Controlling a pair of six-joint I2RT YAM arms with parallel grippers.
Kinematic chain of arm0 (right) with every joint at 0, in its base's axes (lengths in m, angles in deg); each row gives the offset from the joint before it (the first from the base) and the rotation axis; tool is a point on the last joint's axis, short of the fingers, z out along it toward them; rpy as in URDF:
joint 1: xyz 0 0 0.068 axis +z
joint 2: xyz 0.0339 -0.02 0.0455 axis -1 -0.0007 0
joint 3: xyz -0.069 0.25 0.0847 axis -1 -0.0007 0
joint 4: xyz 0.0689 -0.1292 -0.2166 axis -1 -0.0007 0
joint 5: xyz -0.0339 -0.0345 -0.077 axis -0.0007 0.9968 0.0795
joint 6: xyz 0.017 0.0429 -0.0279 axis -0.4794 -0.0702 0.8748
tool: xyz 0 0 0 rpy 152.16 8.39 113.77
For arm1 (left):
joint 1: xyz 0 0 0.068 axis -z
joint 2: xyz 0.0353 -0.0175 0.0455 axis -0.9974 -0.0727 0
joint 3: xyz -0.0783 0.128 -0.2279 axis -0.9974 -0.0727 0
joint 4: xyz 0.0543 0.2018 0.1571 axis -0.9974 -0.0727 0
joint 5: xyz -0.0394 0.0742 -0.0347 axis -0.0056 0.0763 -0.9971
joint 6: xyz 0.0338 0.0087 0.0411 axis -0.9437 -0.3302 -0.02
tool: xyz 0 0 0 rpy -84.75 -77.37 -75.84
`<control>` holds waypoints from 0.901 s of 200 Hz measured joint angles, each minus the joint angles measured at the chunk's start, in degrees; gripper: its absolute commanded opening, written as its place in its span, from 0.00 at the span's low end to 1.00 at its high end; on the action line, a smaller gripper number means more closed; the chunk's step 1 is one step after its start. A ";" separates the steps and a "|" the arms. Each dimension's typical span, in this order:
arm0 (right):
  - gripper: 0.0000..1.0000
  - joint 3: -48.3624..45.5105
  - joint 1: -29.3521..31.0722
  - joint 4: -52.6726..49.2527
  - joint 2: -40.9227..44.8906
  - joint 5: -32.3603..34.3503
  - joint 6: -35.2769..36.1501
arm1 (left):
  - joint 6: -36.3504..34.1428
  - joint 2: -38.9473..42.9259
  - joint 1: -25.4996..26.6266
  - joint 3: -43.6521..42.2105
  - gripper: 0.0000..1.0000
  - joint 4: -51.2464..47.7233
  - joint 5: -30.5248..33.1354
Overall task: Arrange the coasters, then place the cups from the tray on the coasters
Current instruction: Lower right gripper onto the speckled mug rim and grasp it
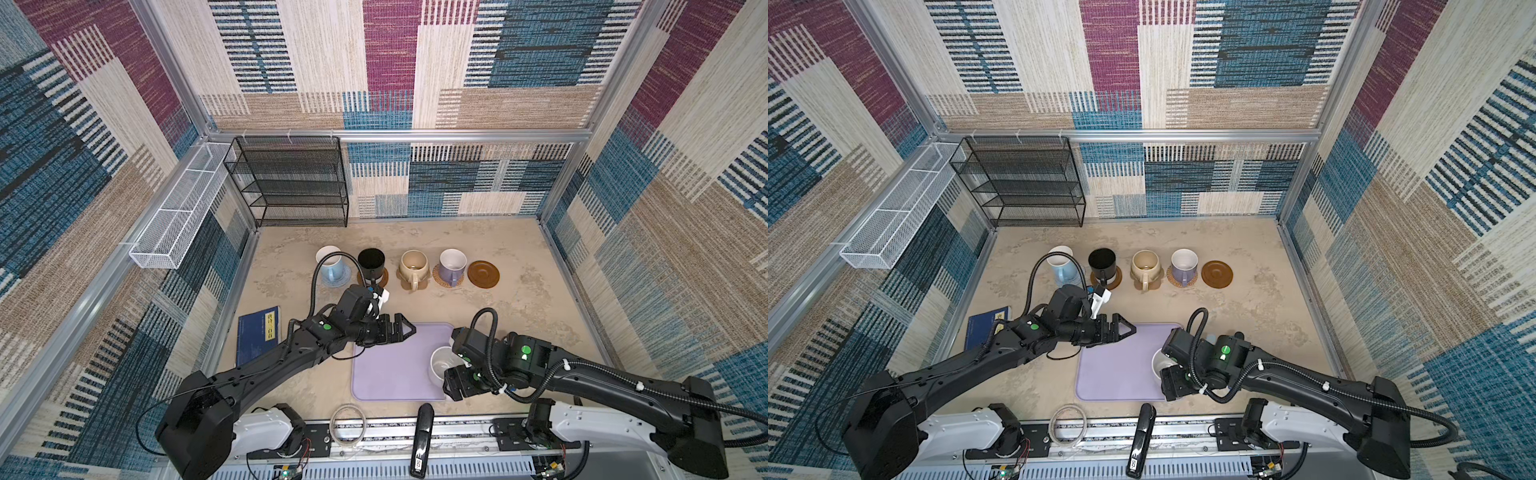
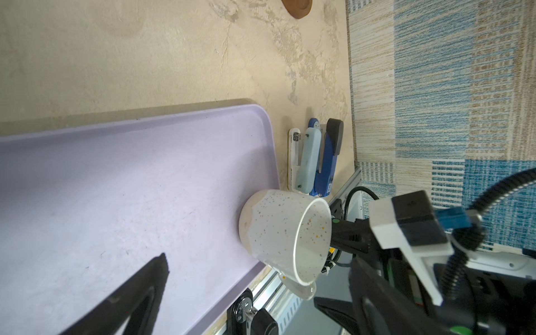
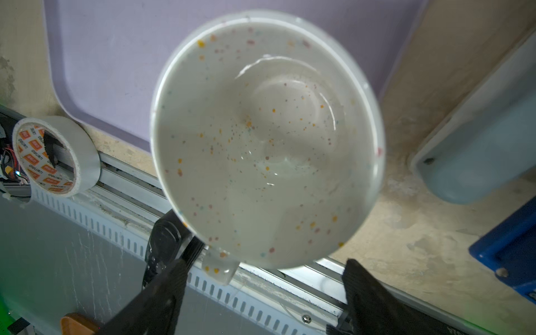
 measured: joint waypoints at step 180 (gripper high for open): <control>0.34 -0.42 1.99 7.56 -10.54 13.51 -1.20 | 4.04 -2.73 1.27 -0.22 1.00 3.04 -0.11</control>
